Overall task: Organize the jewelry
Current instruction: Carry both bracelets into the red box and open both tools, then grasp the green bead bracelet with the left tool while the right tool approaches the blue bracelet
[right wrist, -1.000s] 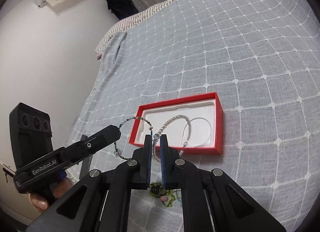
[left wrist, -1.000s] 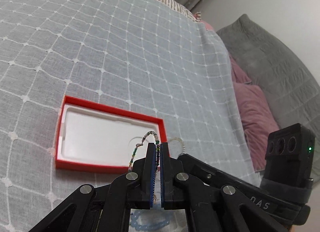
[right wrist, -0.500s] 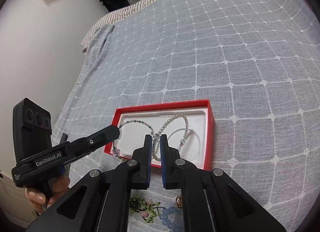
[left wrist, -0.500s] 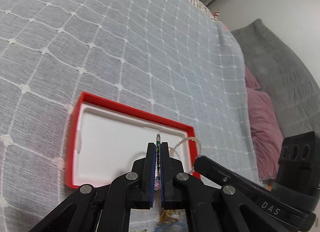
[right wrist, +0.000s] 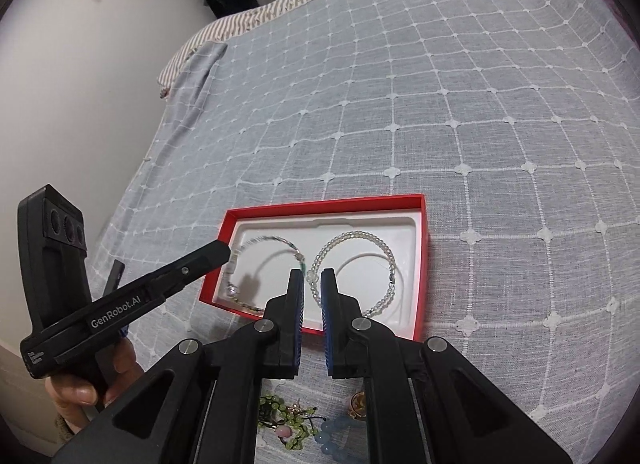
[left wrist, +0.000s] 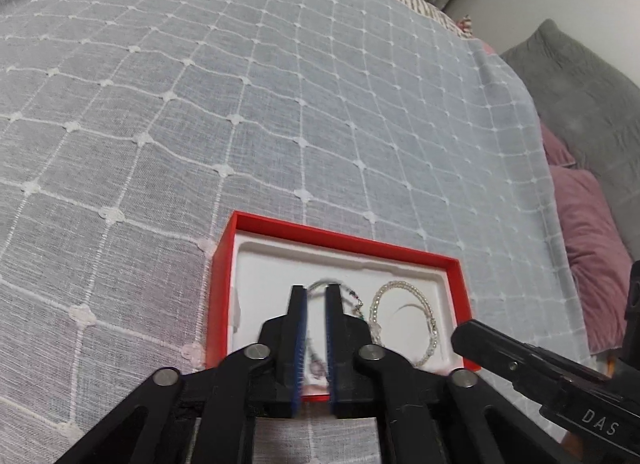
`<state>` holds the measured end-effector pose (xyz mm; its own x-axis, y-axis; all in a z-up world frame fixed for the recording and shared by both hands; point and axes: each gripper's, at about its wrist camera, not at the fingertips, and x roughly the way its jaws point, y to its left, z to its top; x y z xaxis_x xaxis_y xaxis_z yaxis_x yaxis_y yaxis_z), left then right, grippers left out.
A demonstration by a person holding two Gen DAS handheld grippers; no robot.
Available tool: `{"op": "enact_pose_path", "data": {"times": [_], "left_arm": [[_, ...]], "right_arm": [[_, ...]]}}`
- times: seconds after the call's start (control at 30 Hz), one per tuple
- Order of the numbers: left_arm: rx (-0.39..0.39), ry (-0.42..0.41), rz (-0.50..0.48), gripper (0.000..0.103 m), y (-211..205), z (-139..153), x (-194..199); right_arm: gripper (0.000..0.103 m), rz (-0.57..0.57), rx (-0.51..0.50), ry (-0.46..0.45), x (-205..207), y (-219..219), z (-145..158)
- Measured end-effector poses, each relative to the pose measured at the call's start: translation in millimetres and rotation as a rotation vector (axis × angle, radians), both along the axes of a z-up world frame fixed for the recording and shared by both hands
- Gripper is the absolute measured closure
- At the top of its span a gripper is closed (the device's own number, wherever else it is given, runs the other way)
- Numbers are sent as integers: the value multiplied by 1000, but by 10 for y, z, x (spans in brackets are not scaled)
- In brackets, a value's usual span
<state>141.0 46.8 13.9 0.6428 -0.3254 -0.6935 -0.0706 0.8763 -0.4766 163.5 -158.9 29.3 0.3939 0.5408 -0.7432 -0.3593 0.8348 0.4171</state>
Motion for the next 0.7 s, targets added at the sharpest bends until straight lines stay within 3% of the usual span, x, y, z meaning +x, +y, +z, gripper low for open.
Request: {"op": "enact_pose_path", "data": {"times": [0.07,0.17,0.33,0.4,0.53,0.63,0.7], "left_arm": [[15,-12,17,77,37,24,-25],[22,-16,24,76,56,40,-42],[85,-28,11,76,-24,104,-178],[104,-21,13,75,-64,127,-242],[176,-7,12,55,-173,160,-412],[253,4,4,49,-283,166,-486],[262,8,-8,43,-329,174,-528]], "right_arm": [[94,-8,0,-8,-33,-27,28],[92,-13,5,-36,-101,-65,105],[64,-15,-12,-71,-265,-130,188],[62,-23,-18,-65,-330,-178,187],[61,-55,-34,-77,-458,-273,233],[60,-61,-26,-80,-545,-281,275],[59,-58,-41,-76,-619,-274,277]]}}
